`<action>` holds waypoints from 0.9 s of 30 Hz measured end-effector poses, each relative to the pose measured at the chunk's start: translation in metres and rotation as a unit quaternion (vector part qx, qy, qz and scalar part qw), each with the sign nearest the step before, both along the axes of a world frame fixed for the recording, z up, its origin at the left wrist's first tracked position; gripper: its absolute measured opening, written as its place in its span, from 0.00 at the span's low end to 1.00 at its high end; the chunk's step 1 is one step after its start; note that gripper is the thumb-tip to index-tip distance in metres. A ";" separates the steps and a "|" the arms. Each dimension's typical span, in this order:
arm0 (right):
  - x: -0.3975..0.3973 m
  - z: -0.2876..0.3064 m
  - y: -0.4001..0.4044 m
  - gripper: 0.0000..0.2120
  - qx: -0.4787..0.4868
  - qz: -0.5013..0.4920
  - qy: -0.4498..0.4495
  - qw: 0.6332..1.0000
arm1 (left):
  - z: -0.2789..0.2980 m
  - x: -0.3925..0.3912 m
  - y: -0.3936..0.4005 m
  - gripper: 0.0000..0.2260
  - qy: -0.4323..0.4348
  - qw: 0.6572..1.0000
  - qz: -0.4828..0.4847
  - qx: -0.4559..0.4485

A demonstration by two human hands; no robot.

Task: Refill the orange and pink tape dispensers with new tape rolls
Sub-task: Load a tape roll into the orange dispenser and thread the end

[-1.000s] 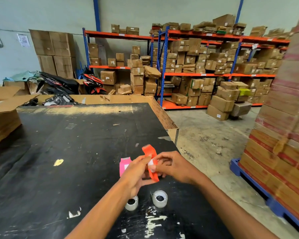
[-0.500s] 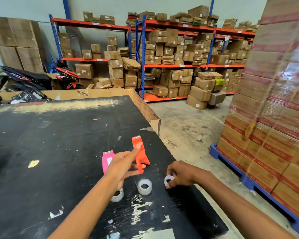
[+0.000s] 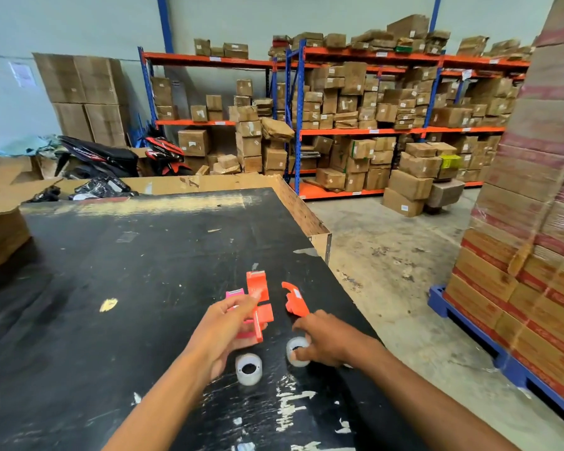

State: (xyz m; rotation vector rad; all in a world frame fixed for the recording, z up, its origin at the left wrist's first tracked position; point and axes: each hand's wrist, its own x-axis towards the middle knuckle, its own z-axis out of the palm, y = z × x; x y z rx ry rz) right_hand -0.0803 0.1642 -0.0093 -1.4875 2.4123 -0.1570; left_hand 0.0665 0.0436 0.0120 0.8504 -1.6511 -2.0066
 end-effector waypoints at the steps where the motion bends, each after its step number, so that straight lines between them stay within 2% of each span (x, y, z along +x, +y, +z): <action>1: -0.001 0.003 -0.002 0.21 0.001 0.001 0.011 1.000 | 0.000 0.005 -0.004 0.12 0.005 1.000 0.011 0.004; 6: 0.001 0.007 -0.006 0.13 0.048 0.041 0.040 0.997 | 0.003 0.023 -0.014 0.10 0.018 0.999 0.038 0.017; 10: 0.005 0.009 -0.008 0.14 0.054 0.036 0.036 0.997 | 0.001 0.026 -0.014 0.12 0.010 0.999 0.036 0.018; 13: 0.005 0.011 -0.011 0.14 0.043 0.031 0.026 0.998 | 0.001 0.025 -0.013 0.10 0.010 0.999 0.034 0.024; 15: 0.004 0.017 -0.013 0.13 -0.032 0.014 -0.053 0.998 | 0.002 0.024 -0.013 0.10 0.013 0.999 0.037 0.024; 16: 0.004 0.023 -0.012 0.12 -0.083 -0.001 -0.120 0.989 | 0.002 0.024 -0.013 0.10 0.014 0.999 0.039 0.024; 17: 0.004 0.029 -0.012 0.11 -0.138 -0.019 -0.199 0.970 | 0.003 0.024 -0.014 0.10 0.015 0.999 0.040 0.025; 20: 0.009 0.047 -0.010 0.08 -0.250 -0.047 -0.406 0.878 | 0.004 0.023 -0.013 0.13 0.016 0.999 0.032 0.032; 22: 0.015 0.053 -0.009 0.10 -0.266 -0.026 -0.443 0.856 | 0.006 0.022 -0.009 0.14 0.015 0.999 0.019 0.037; 27: 0.021 0.055 -0.012 0.15 -0.269 0.029 -0.446 0.853 | 0.008 0.024 -0.008 0.20 0.029 0.998 0.011 0.047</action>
